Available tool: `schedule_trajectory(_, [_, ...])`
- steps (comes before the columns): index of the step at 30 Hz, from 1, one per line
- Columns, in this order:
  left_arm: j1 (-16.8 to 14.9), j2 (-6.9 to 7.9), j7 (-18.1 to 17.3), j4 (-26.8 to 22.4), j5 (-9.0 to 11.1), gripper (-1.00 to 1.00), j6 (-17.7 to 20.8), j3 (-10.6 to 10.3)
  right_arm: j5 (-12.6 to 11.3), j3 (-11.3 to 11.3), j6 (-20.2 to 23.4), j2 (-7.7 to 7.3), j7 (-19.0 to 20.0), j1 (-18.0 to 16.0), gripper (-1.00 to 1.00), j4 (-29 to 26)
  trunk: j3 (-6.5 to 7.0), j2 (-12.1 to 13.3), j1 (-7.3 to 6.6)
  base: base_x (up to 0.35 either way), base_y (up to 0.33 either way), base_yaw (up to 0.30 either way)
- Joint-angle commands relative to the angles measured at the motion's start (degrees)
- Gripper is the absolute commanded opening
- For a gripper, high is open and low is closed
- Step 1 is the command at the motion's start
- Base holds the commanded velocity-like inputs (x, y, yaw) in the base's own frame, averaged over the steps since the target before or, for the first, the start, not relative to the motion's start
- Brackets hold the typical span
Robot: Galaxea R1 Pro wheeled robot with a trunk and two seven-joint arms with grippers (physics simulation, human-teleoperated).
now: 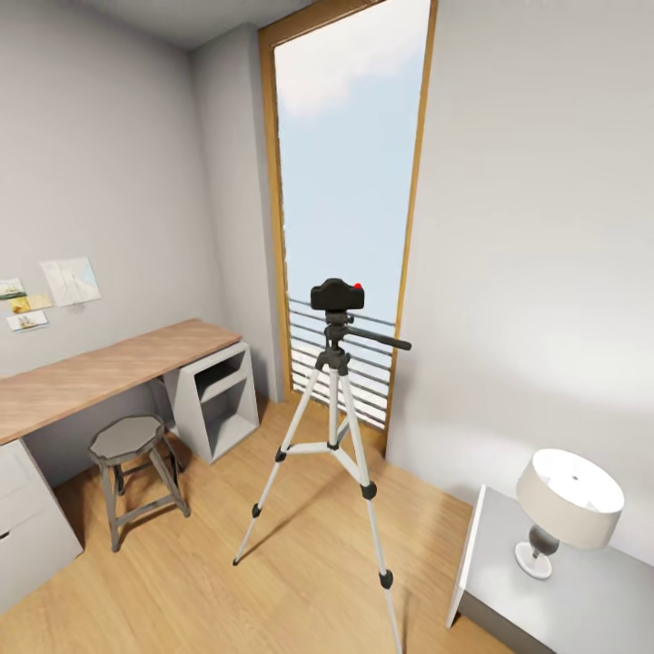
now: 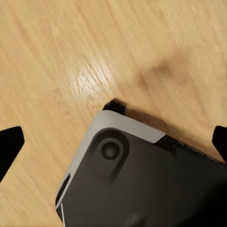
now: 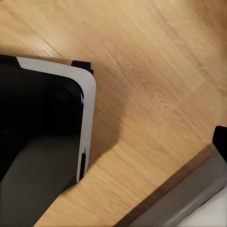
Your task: Attach the digital camera to the camera tripod in the bedroom.
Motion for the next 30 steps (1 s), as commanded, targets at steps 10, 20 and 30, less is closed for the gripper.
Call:
schedule_trajectory(10, [-0.01, 0.02, 0.24, -0.08, 0.41, 1.0, 0.13, -0.48, 0.27, 0.37, -0.33, -0.07, 0.07, -0.08, 1.0, 0.19, 0.86, -0.07, 0.03, 0.0, 0.0, 0.0])
schedule_trajectory(20, [-0.01, 0.01, 0.26, -0.08, 0.41, 1.0, 0.13, -0.48, 0.27, 0.39, -0.33, -0.06, 0.12, -0.08, 1.0, 0.19, 1.78, -0.07, 0.03, 0.0, 0.0, 0.0])
schedule_trajectory(30, [-0.01, 0.03, 0.25, -0.08, 0.41, 1.0, 0.13, -0.48, 0.27, 0.4, -0.43, -0.03, 0.1, -0.08, 1.0, 0.19, 2.71, -0.07, 0.03, 0.0, 0.0, 0.0])
